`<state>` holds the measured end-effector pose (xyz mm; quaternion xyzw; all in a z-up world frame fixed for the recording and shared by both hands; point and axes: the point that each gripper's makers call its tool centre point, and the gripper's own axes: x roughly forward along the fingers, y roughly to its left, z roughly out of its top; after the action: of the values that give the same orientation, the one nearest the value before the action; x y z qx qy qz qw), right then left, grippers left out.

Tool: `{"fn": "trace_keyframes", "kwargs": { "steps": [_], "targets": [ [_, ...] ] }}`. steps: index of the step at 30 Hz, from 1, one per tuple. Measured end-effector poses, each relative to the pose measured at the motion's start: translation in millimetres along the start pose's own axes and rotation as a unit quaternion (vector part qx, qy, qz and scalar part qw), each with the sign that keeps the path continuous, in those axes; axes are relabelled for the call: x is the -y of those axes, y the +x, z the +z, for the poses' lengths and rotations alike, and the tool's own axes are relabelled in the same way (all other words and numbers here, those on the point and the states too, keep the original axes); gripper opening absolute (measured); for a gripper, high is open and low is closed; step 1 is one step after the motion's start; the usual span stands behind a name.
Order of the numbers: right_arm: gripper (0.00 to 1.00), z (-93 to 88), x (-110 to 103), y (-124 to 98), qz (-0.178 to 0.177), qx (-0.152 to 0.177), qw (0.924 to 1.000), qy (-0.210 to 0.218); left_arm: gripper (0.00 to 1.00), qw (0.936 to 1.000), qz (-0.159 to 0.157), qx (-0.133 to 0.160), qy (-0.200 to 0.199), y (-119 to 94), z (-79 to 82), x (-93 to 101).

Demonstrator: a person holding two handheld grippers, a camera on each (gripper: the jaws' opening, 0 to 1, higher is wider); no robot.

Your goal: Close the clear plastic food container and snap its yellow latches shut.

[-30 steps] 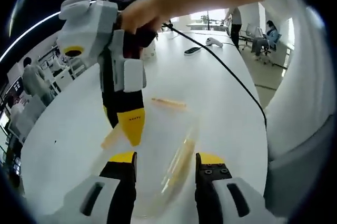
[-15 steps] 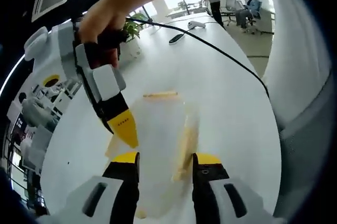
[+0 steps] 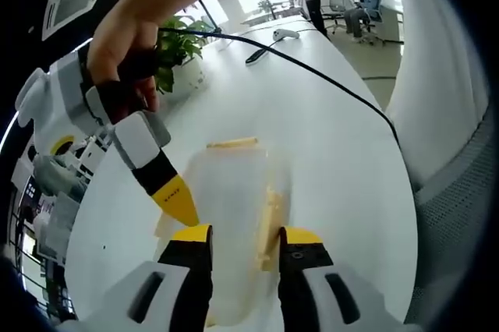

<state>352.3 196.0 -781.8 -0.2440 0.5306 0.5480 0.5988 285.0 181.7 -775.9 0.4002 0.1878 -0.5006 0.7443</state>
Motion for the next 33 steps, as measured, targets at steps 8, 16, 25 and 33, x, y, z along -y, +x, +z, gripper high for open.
{"fn": "trace_keyframes", "kwargs": {
  "steps": [8,16,25,33],
  "targets": [
    [0.33,-2.0,0,1,0.007,-0.025,0.9997,-0.004,0.23,0.9999,-0.001,-0.015,0.004,1,0.9,0.0],
    [0.32,-1.1,-2,2,0.007,-0.053,0.9985,-0.014,0.2,0.9999,-0.003,-0.01,0.009,3,0.5,0.5],
    [0.27,-2.3,1,4,0.019,-0.106,0.994,-0.019,0.21,0.9998,-0.001,-0.012,0.019,2,0.3,0.4],
    [0.03,5.9,8,-3,-0.109,-0.186,0.9598,-0.179,0.21,0.9998,0.002,-0.006,0.02,3,0.8,-2.4]
  ]
}}
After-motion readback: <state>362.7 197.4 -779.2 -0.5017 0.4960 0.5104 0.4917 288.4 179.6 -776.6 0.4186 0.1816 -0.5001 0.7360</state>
